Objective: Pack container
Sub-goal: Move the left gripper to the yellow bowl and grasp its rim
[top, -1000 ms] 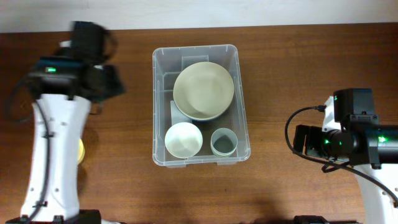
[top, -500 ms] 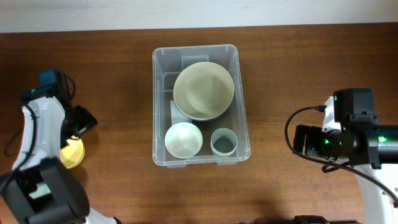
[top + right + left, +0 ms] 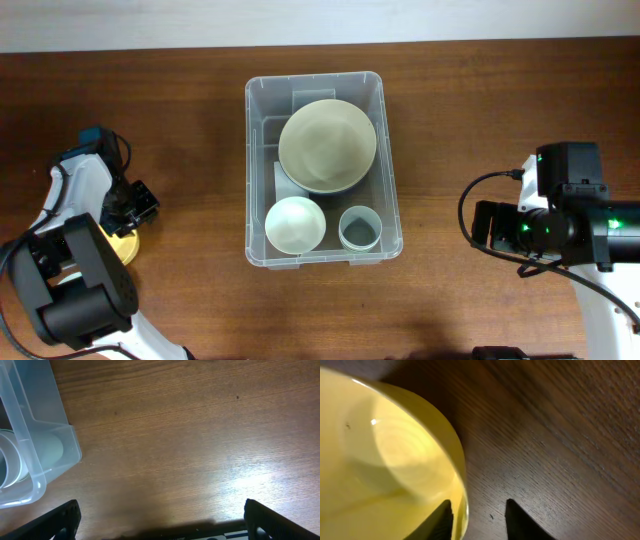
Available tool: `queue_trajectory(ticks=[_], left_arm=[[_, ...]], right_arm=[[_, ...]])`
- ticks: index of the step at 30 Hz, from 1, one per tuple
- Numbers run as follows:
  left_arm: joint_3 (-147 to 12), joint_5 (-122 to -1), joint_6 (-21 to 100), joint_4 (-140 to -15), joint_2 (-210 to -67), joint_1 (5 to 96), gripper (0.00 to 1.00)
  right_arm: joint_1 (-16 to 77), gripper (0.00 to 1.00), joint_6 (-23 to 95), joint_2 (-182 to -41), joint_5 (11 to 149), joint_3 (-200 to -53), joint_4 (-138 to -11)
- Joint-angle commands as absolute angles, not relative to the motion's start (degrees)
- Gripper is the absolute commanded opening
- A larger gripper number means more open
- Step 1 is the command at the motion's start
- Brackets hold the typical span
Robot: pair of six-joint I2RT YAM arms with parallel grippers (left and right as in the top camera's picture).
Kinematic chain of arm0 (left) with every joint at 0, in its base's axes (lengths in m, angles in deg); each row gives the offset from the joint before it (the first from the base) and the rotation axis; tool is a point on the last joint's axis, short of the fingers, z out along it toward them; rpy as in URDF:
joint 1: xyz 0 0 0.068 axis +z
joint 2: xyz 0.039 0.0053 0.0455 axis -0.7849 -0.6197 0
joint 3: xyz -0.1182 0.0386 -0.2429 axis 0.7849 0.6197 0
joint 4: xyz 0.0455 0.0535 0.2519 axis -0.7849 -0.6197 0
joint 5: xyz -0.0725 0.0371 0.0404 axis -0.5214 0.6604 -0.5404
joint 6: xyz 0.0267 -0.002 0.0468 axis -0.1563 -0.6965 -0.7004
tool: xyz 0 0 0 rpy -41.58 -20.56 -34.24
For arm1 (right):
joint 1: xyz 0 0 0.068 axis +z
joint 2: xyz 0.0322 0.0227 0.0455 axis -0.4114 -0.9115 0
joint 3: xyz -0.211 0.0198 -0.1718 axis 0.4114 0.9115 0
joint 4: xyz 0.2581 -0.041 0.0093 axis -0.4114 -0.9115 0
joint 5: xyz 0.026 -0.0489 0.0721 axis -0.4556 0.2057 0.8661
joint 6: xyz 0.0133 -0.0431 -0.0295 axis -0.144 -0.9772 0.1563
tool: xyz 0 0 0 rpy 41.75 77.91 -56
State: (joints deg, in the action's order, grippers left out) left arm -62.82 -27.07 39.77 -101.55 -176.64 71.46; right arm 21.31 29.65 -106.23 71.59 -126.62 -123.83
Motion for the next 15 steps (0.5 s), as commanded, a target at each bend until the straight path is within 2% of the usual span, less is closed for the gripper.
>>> queue_trajectory(ticks=[1,5,7,11,15], left_arm=[[-62.7,-27.4,39.4,-101.4,-177.2,71.7,0.31],[-62.7,-27.5,39.4,-101.4,-177.2,71.7,0.30],[-62.7,-27.5,39.4,-101.4,-177.2,71.7,0.25],[-62.7,-27.7,39.4,-101.4,-177.2,71.5,0.24],[-62.7,-27.9,39.4,-101.2,-177.2,71.0,0.05]], right_arm=[[21.7,1.00,29.9,-106.3,71.1,-126.5,-123.6],[21.7,1.00,29.9,-106.3,71.0,-126.5,-123.6],[21.7,1.00,29.9,-106.3,71.0,-126.5,-123.6],[21.7,1.00,29.9,-106.3,71.0,-126.5,-123.6],[21.7,1.00,29.9,-106.3,71.0,-126.5,-123.6]])
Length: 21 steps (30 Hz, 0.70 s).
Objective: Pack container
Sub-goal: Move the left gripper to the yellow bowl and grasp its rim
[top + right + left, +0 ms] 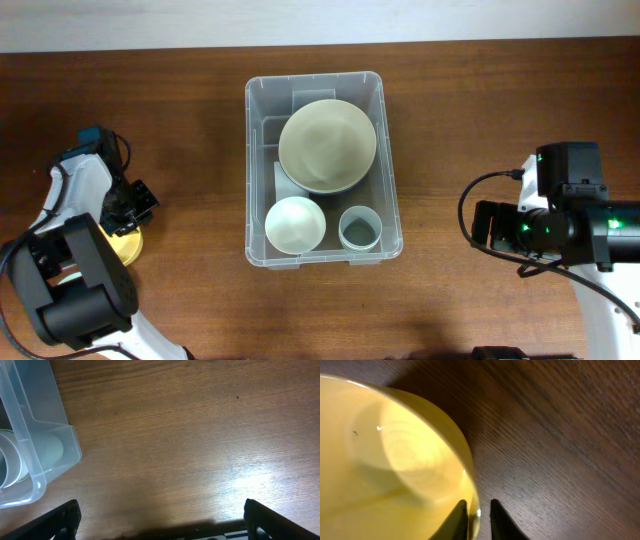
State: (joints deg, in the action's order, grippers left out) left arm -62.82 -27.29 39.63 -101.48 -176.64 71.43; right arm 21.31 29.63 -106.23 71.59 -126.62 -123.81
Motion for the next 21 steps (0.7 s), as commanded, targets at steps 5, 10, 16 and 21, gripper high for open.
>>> queue_trajectory(ticks=[5,10,16,21], left_arm=[[-62.7,-27.9,39.4,-101.0,-177.2,70.3,0.01],[-65.4,-28.3,39.3,-103.0,-176.1,67.9,0.01],[-76.3,-28.3,39.3,-109.0,-169.3,59.6,0.00],[-87.7,-28.3,39.4,-114.6,-163.5,48.4,0.01]], right_arm=[[21.7,1.00,29.9,-106.3,71.0,-126.5,-123.6],[21.7,1.00,29.9,-106.3,71.0,-126.5,-123.6],[21.7,1.00,29.9,-106.3,71.0,-126.5,-123.7],[21.7,1.00,29.9,-106.3,71.0,-126.5,-123.6]])
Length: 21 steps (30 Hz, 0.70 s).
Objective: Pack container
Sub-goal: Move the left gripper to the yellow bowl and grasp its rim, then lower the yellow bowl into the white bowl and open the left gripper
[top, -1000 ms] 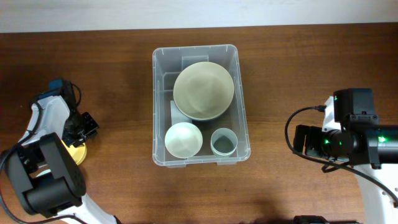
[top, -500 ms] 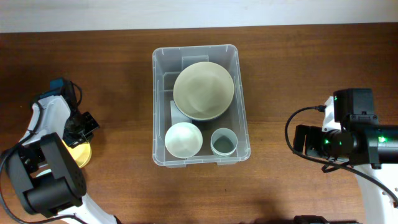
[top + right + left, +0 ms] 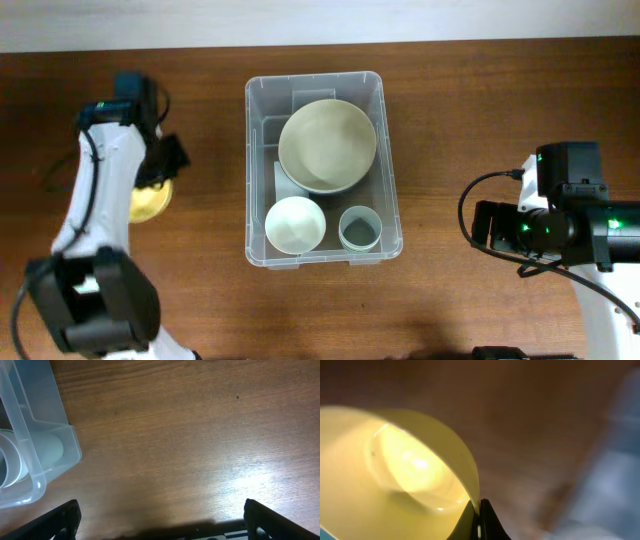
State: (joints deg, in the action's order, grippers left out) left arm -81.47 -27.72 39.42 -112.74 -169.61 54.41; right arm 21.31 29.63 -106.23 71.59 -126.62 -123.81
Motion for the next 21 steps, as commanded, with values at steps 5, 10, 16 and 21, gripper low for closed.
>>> queue_trajectory(ticks=[5,10,16,21], left_arm=[[-90.2,-28.3,41.5,-116.1,-161.8,33.4,0.01],[-89.8,-28.6,43.7,-116.7,-163.7,21.9,0.01],[-89.7,-28.5,44.8,-118.1,-168.1,12.5,0.01],[-89.6,-29.6,46.1,-120.8,-172.6,11.2,0.01]], right_arm=[[21.7,1.00,29.9,-106.3,71.0,-126.5,-123.4],[21.7,1.00,29.9,-106.3,71.0,-126.5,-123.4],[21.7,1.00,29.9,-106.3,71.0,-126.5,-123.4],[21.7,1.00,29.9,-106.3,71.1,-126.5,-123.5]])
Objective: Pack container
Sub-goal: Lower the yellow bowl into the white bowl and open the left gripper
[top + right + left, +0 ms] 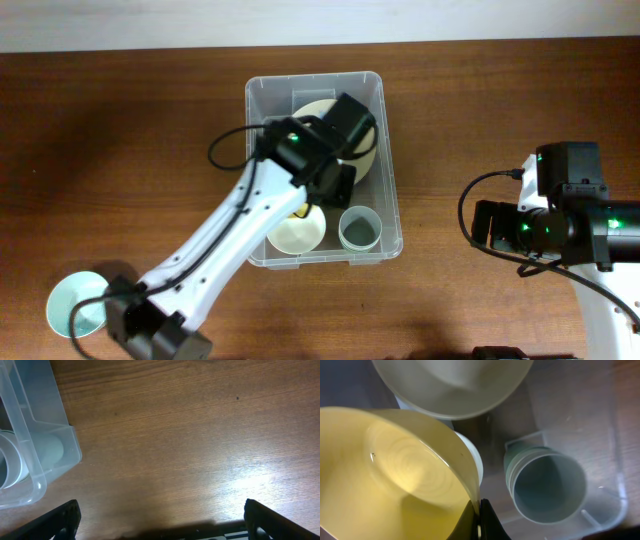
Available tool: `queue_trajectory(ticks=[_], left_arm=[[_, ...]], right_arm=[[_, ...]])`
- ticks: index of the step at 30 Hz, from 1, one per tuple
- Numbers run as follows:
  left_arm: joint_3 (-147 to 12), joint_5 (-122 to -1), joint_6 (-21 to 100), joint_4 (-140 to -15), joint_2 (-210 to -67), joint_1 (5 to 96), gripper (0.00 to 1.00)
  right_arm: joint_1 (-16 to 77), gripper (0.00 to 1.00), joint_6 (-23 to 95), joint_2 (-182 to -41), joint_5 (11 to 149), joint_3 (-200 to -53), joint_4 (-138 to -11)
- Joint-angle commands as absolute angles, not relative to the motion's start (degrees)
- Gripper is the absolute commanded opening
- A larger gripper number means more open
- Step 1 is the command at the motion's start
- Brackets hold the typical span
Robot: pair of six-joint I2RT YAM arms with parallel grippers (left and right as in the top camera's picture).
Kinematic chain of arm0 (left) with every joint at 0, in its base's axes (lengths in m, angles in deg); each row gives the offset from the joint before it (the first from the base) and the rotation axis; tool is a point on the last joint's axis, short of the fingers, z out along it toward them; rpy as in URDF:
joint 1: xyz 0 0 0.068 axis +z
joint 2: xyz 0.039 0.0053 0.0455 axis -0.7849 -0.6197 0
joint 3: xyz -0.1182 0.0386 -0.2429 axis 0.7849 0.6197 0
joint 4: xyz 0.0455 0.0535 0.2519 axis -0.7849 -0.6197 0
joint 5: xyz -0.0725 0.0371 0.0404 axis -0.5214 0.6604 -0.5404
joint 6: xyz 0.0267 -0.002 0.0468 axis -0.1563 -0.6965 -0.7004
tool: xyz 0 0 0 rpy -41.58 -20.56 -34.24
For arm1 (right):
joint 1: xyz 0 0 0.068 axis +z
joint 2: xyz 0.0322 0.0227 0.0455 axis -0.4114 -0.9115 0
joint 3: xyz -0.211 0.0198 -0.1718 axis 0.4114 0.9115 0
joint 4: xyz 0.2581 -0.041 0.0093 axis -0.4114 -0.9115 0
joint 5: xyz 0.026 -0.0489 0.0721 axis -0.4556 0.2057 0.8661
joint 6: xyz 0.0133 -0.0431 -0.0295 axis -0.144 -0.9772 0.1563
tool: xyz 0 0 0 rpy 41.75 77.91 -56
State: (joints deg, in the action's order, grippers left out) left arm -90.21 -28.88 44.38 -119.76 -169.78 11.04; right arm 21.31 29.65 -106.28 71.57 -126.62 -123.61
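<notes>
A yellow bowl (385,475) hangs tilted inside the clear plastic container (300,78), with my left gripper (479,520) shut on its rim. Under it sits a small white bowl (297,235), partly covered. A big pale green bowl (455,385) fills the container's far half, and a blue-grey cup (360,230) stands in the near right corner. In the overhead view my left arm hides most of the yellow bowl. My right gripper (160,525) is open over bare table to the right of the container.
A light blue plate (78,305) lies on the table at the front left, by the left arm's base. The container's corner (30,450) shows at the left of the right wrist view. Brown wooden table all around.
My left gripper has moved right with the yellow bowl, from over the table left of the container to inside the container above the small white bowl. The right arm has not moved.
My left gripper stood open astride the rim of the yellow bowl on the table at the far left. Then its fingers were nearly closed on that rim. Then it held the bowl off the table nearer the container, and now it holds it inside the container.
</notes>
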Motion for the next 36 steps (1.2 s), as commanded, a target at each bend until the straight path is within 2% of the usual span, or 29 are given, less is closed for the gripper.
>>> queue_trajectory(ticks=[1,10,11,12,13,14,15,21,26,32,36], left_arm=[[-89.5,-30.7,46.1,-121.0,-173.5,11.4,0.01],[-87.8,-33.1,47.2,-122.1,-177.2,11.4,0.01],[-87.8,-33.1,47.2,-122.3,-177.2,11.4,0.03],[-87.8,-33.1,47.2,-122.5,-177.2,11.4,0.12],[-87.8,-33.1,47.2,-122.6,-177.2,11.4,0.34],[-87.8,-33.1,47.2,-122.8,-177.2,11.4,0.49],[-87.8,-33.0,47.1,-122.9,-177.2,11.4,0.54],[-88.8,-31.2,47.2,-123.6,-175.4,13.6,0.54],[-90.7,-24.1,48.6,-126.3,-167.0,21.3,0.54],[-90.6,-20.7,48.6,-127.9,-153.8,39.4,0.56],[-88.8,-20.7,48.0,-129.3,-147.7,54.5,0.61]], right_arm=[[21.7,1.00,29.9,-106.3,71.0,-126.5,-123.5],[21.7,1.00,29.9,-106.3,71.1,-126.5,-123.5],[21.7,1.00,29.9,-106.3,71.0,-126.5,-123.5],[21.7,1.00,29.9,-106.3,71.1,-126.5,-123.5],[21.7,1.00,29.9,-106.3,71.0,-126.5,-123.5],[21.7,1.00,29.9,-106.3,71.1,-126.5,-123.5],[21.7,1.00,29.9,-106.3,71.1,-126.5,-123.5],[21.7,1.00,29.9,-106.3,71.1,-126.5,-123.5],[21.7,1.00,29.9,-106.3,71.1,-126.5,-123.5],[21.7,1.00,29.9,-106.3,71.1,-126.5,-123.4],[21.7,1.00,29.9,-106.3,71.1,-126.5,-123.4]])
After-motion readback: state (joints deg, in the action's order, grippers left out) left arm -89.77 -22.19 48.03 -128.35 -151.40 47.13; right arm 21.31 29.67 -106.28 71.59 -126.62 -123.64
